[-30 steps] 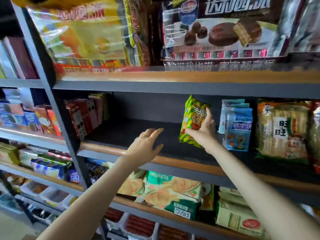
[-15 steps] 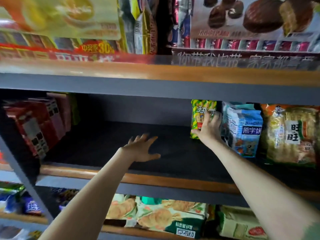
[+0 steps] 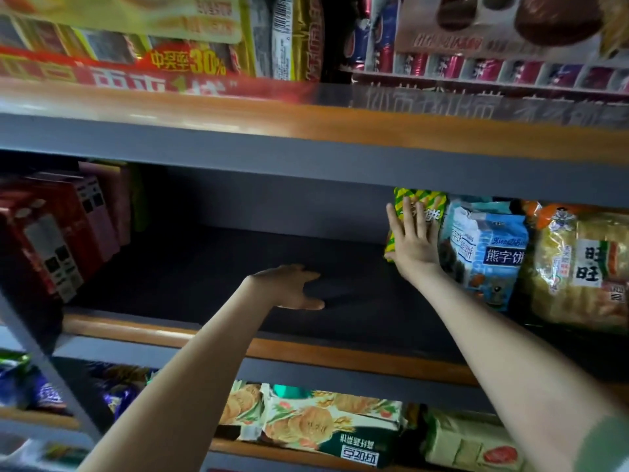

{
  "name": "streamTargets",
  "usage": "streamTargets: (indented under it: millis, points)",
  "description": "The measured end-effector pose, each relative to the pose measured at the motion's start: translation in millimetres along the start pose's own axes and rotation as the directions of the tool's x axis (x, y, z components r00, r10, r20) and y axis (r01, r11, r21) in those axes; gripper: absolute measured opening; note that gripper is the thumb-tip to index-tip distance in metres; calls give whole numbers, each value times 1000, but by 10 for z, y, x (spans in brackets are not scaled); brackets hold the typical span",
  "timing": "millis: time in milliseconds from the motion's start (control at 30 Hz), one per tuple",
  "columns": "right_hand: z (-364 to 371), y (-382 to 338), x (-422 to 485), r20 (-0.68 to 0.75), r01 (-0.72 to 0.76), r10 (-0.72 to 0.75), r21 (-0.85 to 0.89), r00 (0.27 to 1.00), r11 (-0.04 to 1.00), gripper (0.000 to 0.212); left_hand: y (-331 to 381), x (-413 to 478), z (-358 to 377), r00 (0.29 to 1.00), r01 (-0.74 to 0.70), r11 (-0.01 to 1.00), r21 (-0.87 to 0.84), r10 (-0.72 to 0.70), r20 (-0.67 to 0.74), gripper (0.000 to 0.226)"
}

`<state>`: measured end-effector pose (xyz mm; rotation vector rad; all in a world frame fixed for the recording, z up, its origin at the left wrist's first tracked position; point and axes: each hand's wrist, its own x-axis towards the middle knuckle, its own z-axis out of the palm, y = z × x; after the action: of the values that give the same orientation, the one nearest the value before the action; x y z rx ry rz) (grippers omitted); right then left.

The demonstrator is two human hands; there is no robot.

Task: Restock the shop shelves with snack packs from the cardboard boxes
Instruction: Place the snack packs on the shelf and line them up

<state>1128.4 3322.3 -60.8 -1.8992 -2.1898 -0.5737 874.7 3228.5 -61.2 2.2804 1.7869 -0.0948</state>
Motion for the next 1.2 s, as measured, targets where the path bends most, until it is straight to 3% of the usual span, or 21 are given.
streamTargets:
  millis: [100, 167, 200, 233, 300, 333, 367, 400, 433, 533, 600, 667, 733, 800, 900, 967, 1100, 1200]
  points:
    - [-222, -65, -142, 49, 11, -14, 52, 999, 999, 105, 161, -127, 12, 993, 20, 999, -47, -25, -114, 64]
    - [-471, -136, -378, -16, 46, -43, 242, 999, 969, 90, 316, -310, 42, 950, 60, 995, -77, -80, -302, 52]
    - [-612, -175, -569, -81, 81, -56, 352, 995, 932, 81, 413, -443, 92, 896, 52, 993, -108, -95, -434, 45]
    - [-729, -208, -806, -158, 140, -75, 457, 985, 878, 70, 525, -610, 177, 808, 11, 988, -157, -101, -581, 41]
    - [-856, -245, -1438, -322, 320, -148, 588, 935, 743, 49, 797, -1049, 492, 566, -141, 958, -249, -129, -814, 34]
    - [-857, -263, -1805, -396, 422, -201, 618, 896, 663, 40, 928, -1269, 727, 460, -199, 944, -264, -148, -875, 29]
    - [-800, -277, -2175, -439, 502, -261, 636, 860, 586, 34, 1051, -1477, 1004, 403, -222, 938, -266, -160, -901, 25]
    - [-678, -290, -2538, -445, 550, -324, 654, 835, 519, 30, 1168, -1670, 1319, 402, -217, 936, -277, -172, -899, 23]
    - [-500, -307, -2878, -421, 567, -387, 684, 820, 458, 28, 1270, -1840, 1660, 444, -191, 934, -302, -192, -875, 22]
    - [284, -384, -3770, -176, 429, -555, 826, 813, 366, 28, 1448, -2236, 2853, 643, -8, 893, -450, -339, -686, 23]
    - [977, -424, -4295, 56, 262, -590, 860, 806, 439, 29, 1516, -2471, 3664, 717, 161, 819, -550, -480, -505, 24]
    - [1698, -426, -4746, 328, 54, -547, 821, 771, 568, 35, 1581, -2694, 4399, 741, 297, 733, -612, -581, -337, 25]
    - [2299, -397, -5132, 618, -120, -446, 661, 648, 740, 44, 1697, -2885, 5047, 753, 394, 661, -639, -631, -189, 25]
    - [2776, -383, -5455, 806, -232, -312, 474, 502, 849, 54, 1806, -2980, 5646, 768, 463, 615, -638, -638, -58, 25]
    - [3507, -449, -5893, 933, -328, -148, 260, 329, 908, 72, 1916, -2947, 6525, 782, 507, 582, -636, -621, 55, 18]
    - [4030, -514, -6163, 964, -406, -66, 170, 257, 898, 83, 1979, -2884, 7074, 789, 520, 584, -623, -608, 89, 17]
    - [4981, -661, -6604, 978, -575, 65, 63, 200, 816, 97, 2069, -2799, 8015, 797, 563, 566, -602, -564, 216, 29]
    - [5855, -571, -6998, 982, -599, 85, 32, 167, 800, 113, 2137, -2738, 8574, 785, 614, 500, -610, -464, 410, 43]
